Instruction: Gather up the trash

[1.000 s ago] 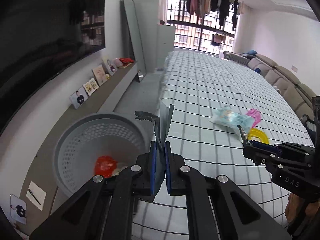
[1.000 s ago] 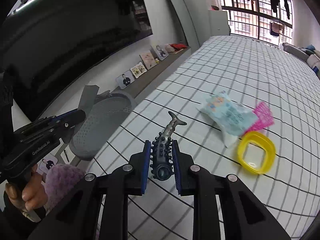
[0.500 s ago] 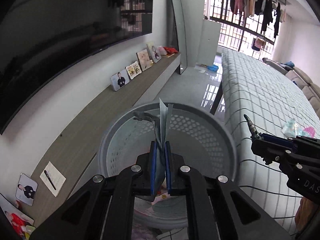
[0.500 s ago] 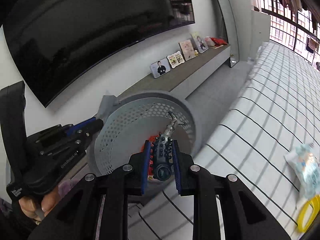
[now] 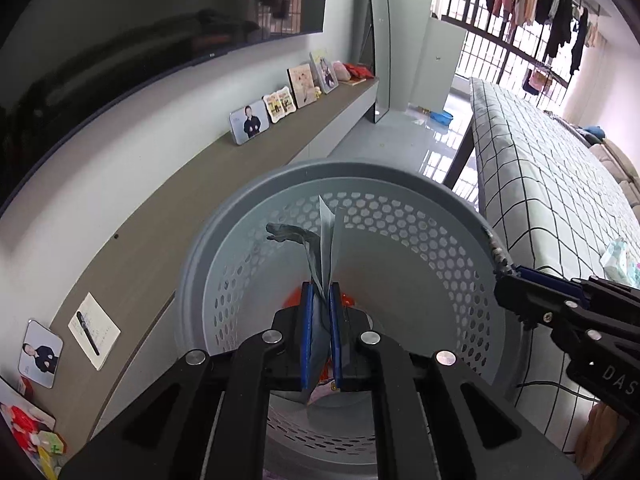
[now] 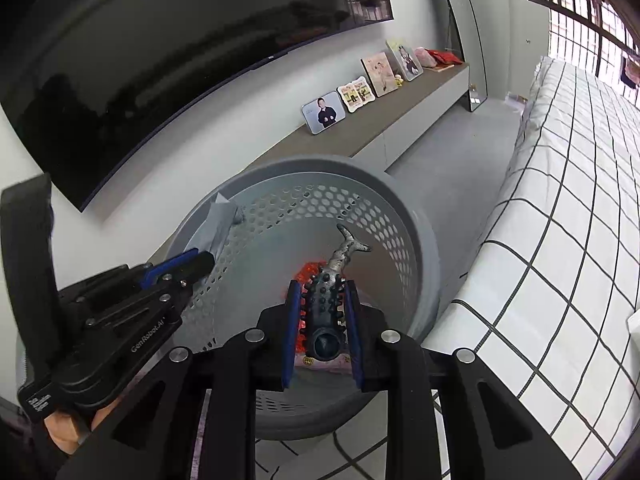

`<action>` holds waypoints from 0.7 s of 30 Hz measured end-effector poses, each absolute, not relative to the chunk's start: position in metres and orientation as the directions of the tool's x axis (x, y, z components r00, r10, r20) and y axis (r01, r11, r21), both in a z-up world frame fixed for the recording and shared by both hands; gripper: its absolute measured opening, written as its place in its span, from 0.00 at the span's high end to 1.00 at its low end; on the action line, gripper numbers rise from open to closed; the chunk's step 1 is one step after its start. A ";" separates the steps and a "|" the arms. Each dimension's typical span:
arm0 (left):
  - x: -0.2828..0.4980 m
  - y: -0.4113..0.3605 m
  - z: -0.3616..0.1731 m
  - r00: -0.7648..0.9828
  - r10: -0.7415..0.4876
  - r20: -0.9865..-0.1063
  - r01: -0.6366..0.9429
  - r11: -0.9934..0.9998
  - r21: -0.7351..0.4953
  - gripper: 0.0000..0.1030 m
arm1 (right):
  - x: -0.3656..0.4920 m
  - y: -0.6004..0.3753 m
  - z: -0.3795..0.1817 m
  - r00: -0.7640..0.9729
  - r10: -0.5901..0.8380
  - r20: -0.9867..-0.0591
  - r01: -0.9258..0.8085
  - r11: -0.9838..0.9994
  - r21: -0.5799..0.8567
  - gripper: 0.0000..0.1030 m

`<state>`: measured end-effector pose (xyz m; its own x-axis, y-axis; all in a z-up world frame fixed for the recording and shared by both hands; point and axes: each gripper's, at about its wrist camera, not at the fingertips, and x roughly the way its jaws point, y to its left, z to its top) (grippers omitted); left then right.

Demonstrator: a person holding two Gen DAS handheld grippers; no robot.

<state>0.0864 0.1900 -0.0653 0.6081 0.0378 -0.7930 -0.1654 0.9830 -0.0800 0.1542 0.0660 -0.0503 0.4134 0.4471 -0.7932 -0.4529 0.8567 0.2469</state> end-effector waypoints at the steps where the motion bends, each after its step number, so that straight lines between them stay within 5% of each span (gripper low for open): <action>1: 0.087 0.190 -0.066 0.606 0.041 -0.794 -0.166 0.983 -0.076 0.92 | 0.155 0.065 -0.051 0.415 0.448 -0.792 -0.452 0.857 0.248 0.79; 9: 0.085 0.192 -0.071 0.598 0.078 -0.798 -0.190 0.981 -0.047 0.87 | 0.156 0.063 -0.053 0.420 0.456 -0.784 -0.457 0.853 0.251 0.74; 14: 0.085 0.193 -0.073 0.588 0.112 -0.801 -0.212 0.977 -0.020 0.50 | 0.151 0.061 -0.050 0.434 0.452 -0.779 -0.456 0.856 0.243 0.62; 21: 0.085 0.198 -0.075 0.579 0.125 -0.806 -0.230 0.973 -0.014 0.42 | 0.151 0.061 -0.050 0.432 0.447 -0.784 -0.450 0.860 0.242 0.62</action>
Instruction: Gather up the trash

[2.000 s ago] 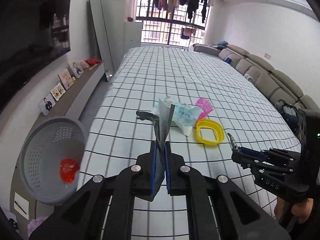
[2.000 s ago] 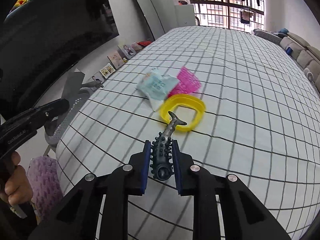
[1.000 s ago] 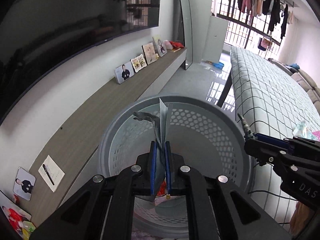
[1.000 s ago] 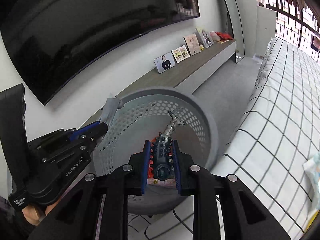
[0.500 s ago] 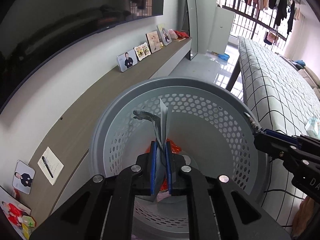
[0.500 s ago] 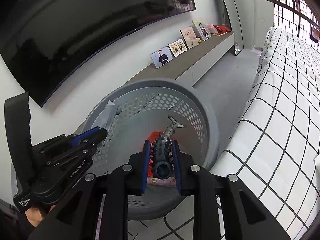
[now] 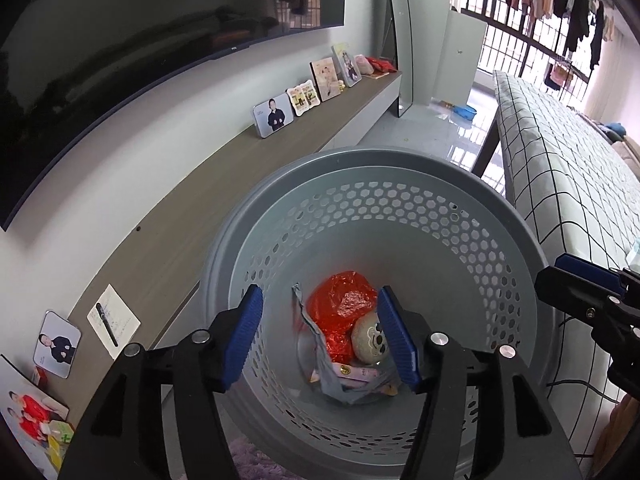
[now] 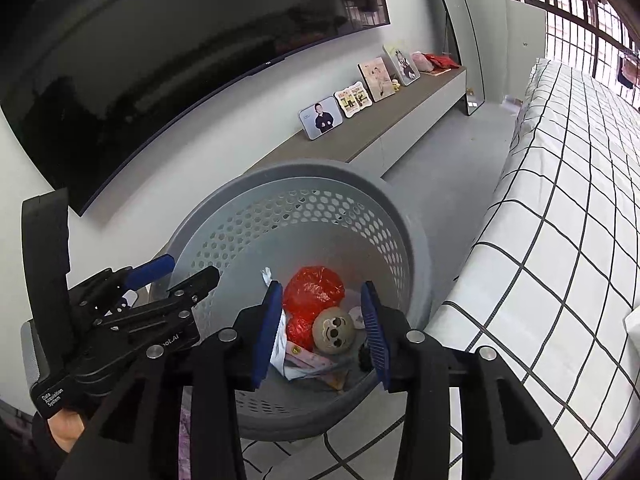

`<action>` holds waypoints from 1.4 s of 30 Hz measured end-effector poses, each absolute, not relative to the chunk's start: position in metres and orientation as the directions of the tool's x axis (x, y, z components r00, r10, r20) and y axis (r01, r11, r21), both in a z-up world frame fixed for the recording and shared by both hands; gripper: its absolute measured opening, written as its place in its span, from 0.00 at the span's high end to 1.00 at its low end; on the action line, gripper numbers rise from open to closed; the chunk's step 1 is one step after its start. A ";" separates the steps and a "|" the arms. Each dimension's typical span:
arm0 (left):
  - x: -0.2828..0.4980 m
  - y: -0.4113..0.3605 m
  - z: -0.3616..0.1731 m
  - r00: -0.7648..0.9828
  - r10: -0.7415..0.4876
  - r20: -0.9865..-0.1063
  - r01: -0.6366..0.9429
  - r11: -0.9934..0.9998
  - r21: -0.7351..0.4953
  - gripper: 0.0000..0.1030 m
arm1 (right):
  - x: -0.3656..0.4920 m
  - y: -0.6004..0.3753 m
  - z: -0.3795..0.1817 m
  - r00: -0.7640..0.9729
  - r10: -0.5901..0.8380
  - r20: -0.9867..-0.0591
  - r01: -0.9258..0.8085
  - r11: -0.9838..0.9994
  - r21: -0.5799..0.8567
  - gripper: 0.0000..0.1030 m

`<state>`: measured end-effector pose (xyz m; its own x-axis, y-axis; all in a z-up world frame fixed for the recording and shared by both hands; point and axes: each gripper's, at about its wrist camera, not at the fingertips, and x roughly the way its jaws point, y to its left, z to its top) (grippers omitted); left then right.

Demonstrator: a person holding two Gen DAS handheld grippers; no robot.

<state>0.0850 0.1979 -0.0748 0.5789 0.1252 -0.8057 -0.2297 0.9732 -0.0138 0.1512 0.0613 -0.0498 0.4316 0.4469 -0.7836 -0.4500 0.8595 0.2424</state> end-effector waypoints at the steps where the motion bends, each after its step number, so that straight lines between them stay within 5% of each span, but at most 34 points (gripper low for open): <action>1: 0.085 0.198 -0.075 0.579 0.128 -0.805 -0.231 0.973 -0.011 0.40 | 0.151 0.062 -0.050 0.432 0.446 -0.784 -0.450 0.860 0.241 0.62; 19: 0.082 0.202 -0.075 0.580 0.165 -0.798 -0.257 0.966 0.012 0.29 | 0.152 0.063 -0.052 0.437 0.434 -0.787 -0.451 0.863 0.226 0.57; 42: 0.071 0.189 -0.039 0.643 0.162 -0.749 -0.234 0.972 0.010 0.20 | 0.109 0.006 -0.026 0.541 0.315 -0.780 -0.343 0.929 0.137 0.33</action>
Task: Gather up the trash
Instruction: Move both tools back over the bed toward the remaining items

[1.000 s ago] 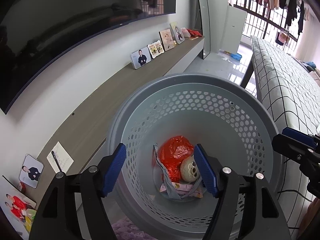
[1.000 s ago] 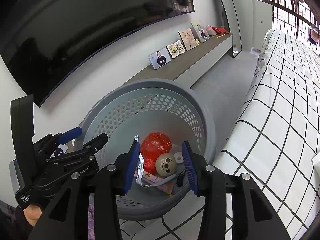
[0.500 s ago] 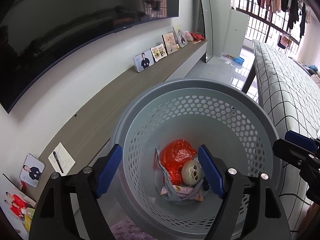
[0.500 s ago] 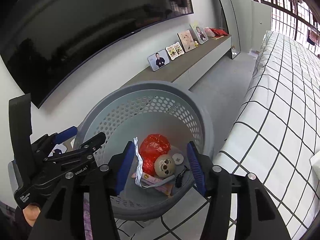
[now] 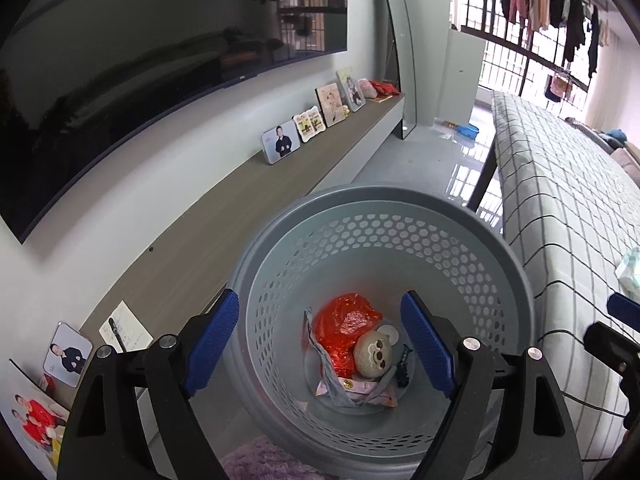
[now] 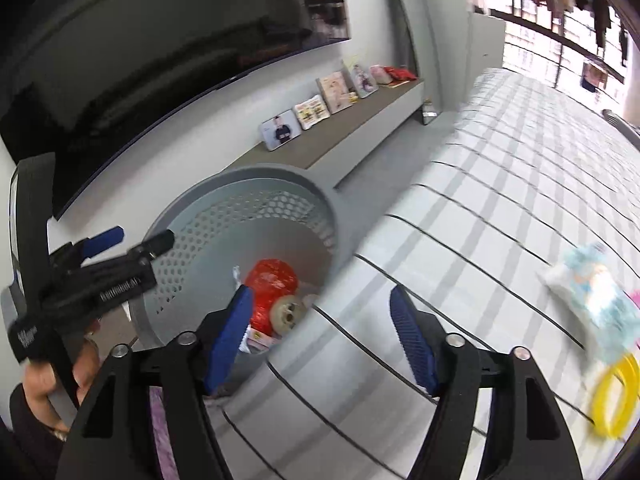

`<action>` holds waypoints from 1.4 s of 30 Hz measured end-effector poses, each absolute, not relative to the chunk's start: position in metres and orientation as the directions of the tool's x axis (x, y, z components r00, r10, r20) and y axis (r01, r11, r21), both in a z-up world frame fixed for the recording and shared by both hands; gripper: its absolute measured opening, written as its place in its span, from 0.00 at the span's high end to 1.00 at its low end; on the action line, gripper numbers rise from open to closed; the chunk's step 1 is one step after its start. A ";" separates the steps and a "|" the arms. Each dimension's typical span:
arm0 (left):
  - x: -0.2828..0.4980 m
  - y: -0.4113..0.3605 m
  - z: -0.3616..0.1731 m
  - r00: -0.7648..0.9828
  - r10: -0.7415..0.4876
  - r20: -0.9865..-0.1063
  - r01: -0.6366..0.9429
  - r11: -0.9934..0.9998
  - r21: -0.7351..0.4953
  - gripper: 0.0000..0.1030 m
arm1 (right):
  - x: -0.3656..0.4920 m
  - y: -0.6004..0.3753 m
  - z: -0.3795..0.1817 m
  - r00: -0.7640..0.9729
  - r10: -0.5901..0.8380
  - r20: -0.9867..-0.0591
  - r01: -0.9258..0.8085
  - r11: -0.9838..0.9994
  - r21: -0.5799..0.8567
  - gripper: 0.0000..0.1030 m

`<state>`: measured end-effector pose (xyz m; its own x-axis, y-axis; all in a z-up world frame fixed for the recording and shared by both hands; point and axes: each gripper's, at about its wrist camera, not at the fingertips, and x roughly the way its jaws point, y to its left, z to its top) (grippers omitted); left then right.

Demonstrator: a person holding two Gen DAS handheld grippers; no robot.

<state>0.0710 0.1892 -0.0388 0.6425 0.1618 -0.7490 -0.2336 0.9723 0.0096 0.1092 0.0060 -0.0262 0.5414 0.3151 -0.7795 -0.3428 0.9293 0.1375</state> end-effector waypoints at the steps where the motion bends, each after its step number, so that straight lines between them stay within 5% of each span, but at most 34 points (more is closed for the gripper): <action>1: 0.070 0.186 -0.035 0.649 0.151 -0.746 -0.224 0.975 0.003 0.20 | 0.103 -0.003 -0.023 0.552 0.302 -0.777 -0.325 0.936 0.133 0.33; 19: 0.048 0.033 0.021 0.709 -0.131 -0.693 0.097 0.991 -0.089 0.14 | 0.001 -0.183 -0.001 0.656 0.019 -0.755 0.039 0.997 0.059 0.31; 42: 0.027 -0.133 0.037 0.658 -0.248 -0.711 0.329 0.944 -0.026 0.14 | -0.064 -0.304 -0.015 0.695 -0.006 -0.719 0.227 0.951 0.211 0.31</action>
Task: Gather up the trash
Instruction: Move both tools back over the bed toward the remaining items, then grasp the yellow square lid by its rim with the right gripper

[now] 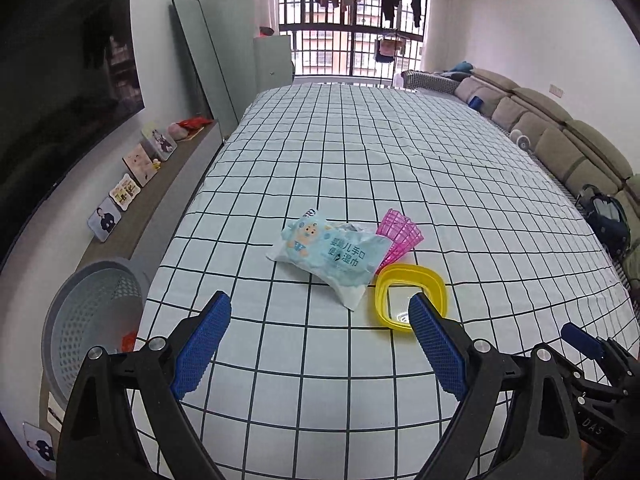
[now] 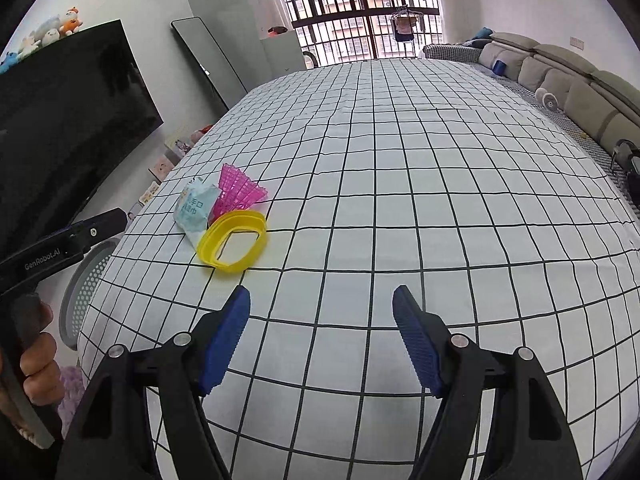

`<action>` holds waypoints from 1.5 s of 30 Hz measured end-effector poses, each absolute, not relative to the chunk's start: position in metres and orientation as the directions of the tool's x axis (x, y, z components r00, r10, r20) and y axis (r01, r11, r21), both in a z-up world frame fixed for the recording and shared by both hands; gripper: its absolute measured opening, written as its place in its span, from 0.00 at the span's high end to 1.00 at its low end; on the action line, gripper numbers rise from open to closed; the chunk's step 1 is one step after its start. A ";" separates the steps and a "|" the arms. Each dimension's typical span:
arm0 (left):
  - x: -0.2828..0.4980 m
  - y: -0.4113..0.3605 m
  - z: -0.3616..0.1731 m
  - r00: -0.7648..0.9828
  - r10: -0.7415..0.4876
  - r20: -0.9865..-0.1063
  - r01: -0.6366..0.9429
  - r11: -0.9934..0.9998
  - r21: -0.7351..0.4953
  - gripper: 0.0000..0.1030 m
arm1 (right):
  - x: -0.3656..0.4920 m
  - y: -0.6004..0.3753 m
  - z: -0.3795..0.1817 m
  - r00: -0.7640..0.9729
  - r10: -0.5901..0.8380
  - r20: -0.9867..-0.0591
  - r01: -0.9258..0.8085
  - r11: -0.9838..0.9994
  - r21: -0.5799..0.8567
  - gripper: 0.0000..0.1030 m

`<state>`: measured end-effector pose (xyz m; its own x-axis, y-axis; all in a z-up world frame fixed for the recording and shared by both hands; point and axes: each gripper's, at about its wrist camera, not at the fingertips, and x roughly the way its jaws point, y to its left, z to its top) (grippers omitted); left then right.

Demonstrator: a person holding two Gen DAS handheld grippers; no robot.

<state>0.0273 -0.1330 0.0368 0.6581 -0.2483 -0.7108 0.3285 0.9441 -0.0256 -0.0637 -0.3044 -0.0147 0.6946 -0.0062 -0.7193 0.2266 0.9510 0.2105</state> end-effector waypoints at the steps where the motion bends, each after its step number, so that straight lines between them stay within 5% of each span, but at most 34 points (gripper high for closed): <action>1: 0.028 -0.134 0.037 0.658 -0.246 -0.712 0.329 0.944 -0.022 0.14 | -0.064 -0.306 -0.015 0.693 -0.001 -0.721 0.224 0.951 0.214 0.31; 25: 0.054 -0.097 0.022 0.658 -0.171 -0.733 0.245 0.969 -0.007 0.14 | 0.035 -0.264 -0.026 0.572 0.114 -0.812 0.004 0.990 0.142 0.31; 45: 0.054 -0.079 0.014 0.646 -0.172 -0.744 0.215 0.976 -0.040 0.14 | 0.077 -0.233 -0.054 0.480 0.113 -0.870 0.017 0.990 0.138 0.21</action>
